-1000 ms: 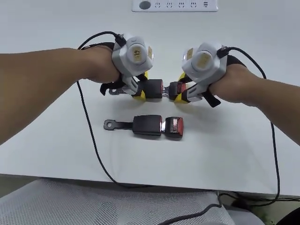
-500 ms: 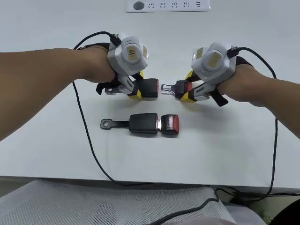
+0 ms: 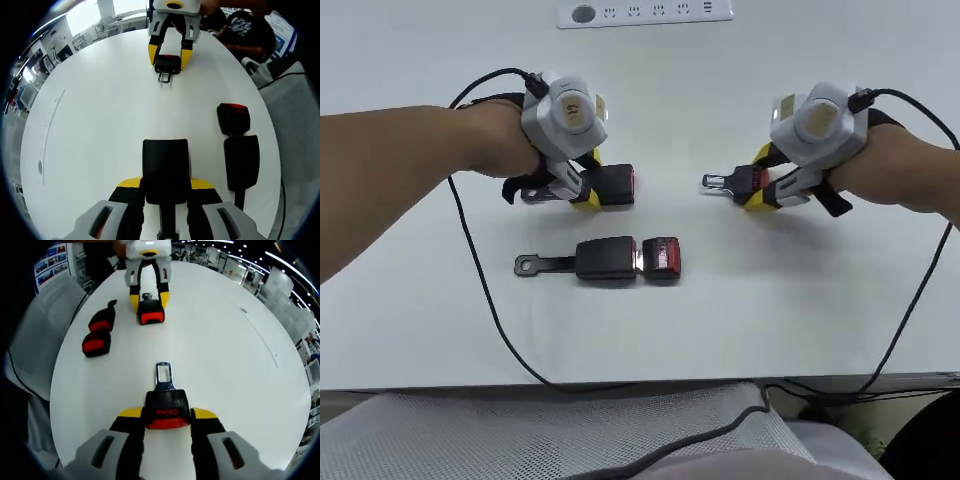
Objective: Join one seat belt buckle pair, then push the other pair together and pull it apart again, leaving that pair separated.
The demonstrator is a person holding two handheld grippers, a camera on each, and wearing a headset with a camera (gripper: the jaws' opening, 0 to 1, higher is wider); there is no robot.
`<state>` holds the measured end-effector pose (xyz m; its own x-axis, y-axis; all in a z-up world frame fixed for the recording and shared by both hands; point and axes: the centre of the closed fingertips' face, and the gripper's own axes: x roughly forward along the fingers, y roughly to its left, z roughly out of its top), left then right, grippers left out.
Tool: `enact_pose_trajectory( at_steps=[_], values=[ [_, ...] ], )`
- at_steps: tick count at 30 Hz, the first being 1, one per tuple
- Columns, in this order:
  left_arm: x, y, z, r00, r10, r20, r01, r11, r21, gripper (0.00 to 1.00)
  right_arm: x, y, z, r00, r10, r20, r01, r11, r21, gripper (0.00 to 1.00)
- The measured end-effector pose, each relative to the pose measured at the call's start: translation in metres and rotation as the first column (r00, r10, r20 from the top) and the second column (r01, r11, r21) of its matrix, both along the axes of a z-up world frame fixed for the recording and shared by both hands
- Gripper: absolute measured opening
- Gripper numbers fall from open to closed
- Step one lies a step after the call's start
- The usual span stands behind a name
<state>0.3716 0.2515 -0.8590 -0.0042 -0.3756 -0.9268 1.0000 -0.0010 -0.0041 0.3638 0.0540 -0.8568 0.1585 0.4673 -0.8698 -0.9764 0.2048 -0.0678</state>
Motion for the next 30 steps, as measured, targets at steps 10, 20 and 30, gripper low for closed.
enact_pose_trajectory(
  at_steps=[10,20,30],
  values=[
    [0.002,0.000,-0.001,1.000,0.011,0.001,-0.011,1.000,-0.001,0.33,-0.005,-0.032,-0.002,1.000,-0.004,-0.013,0.003,0.998,-0.069,0.37],
    [0.013,0.004,-0.010,0.999,0.042,-0.004,-0.041,0.999,0.025,0.34,0.001,-0.032,0.001,0.998,0.038,0.046,-0.033,0.992,-0.119,0.44],
    [0.011,0.012,-0.006,0.995,0.077,0.058,-0.079,0.997,0.026,0.48,-0.011,-0.032,0.014,0.991,-0.101,0.083,0.101,0.995,0.002,0.60]
  ],
)
